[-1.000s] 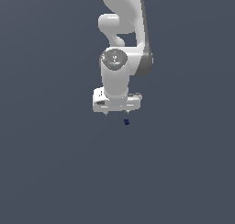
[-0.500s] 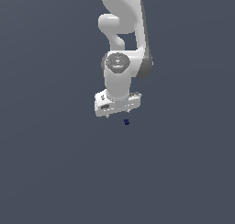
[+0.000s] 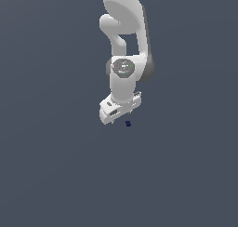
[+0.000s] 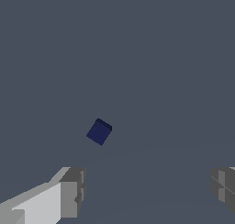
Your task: Pick up the object and move it to a goal position.
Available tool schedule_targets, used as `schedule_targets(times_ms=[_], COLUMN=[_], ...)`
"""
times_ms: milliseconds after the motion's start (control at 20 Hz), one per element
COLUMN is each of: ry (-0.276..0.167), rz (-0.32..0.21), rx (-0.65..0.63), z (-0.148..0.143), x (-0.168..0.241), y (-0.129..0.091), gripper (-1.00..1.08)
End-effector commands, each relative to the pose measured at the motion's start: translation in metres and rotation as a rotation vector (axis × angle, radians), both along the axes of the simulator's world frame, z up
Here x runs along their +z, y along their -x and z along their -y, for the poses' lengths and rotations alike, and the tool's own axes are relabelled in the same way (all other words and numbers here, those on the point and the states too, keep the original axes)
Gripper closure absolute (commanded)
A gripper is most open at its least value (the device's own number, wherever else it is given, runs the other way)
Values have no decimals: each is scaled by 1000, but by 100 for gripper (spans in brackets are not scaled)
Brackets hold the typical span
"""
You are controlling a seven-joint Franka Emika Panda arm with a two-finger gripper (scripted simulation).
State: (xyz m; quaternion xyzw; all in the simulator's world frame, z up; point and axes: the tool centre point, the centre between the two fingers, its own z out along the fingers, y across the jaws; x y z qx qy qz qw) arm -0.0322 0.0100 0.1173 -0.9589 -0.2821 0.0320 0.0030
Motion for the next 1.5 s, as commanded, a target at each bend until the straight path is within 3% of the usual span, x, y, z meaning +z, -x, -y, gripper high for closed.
schedule_targets(times_ms=[0,1050,1450], ry=[-2,-30,-39], rz=[3,34,46], rx=[80,738,918], z=[-3,-30,-39], x=[-5,-42,-50], y=[1,16,20], gripper=[-92,-92,-92])
